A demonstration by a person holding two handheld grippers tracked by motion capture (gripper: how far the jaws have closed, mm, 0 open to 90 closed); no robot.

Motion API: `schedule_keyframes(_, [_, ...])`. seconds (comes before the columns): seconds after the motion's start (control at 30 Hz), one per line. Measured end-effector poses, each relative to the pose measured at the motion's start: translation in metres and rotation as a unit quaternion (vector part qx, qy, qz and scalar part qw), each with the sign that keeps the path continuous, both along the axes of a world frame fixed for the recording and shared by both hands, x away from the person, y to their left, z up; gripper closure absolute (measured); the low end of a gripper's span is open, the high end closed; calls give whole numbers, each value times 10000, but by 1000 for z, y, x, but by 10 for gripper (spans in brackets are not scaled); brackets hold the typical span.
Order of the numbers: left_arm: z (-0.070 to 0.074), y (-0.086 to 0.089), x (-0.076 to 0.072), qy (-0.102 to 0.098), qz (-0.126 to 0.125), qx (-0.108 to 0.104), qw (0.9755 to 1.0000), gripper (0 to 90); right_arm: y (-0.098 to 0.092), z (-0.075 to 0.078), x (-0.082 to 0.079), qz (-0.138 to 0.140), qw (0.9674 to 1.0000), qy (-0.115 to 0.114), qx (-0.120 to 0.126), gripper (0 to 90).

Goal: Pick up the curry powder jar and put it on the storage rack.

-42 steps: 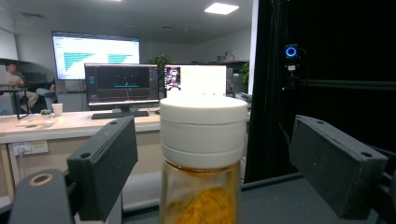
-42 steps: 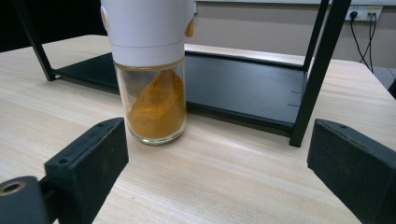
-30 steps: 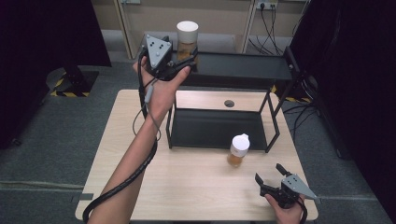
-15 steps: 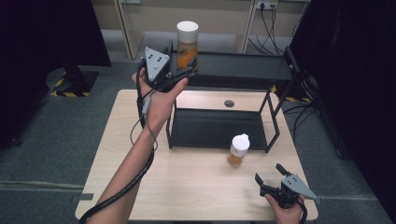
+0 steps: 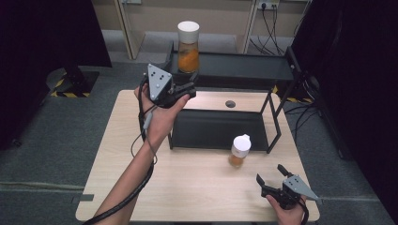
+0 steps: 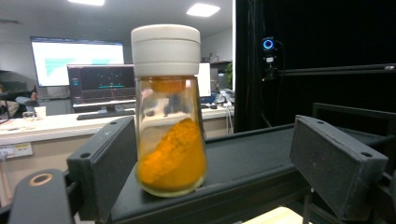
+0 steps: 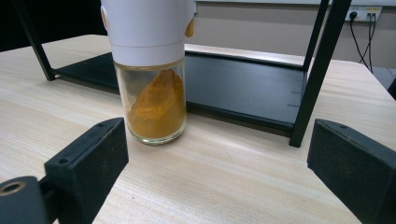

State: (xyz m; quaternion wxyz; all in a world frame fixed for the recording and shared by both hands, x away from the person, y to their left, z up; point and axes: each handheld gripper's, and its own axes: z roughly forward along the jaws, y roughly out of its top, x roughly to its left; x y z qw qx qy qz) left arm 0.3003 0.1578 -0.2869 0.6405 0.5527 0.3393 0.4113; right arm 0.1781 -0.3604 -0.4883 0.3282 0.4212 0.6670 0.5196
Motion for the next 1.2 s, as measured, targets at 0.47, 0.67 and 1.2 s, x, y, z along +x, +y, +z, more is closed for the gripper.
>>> schedule_keyframes(0.47, [-23, 6, -7, 90, -48, 41, 9999, 144, 1, 0, 0, -6, 10000, 1, -11, 57])
schedule_keyframes(0.67, [-33, 7, -9, 142, -90, 60, 9998, 144, 1, 0, 0, -5, 10000, 4, -12, 57])
schedule_keyframes(1.2, [-59, 14, -23, 209, -159, 102, 9996, 143, 1, 0, 0, -11, 10000, 1, -25, 57])
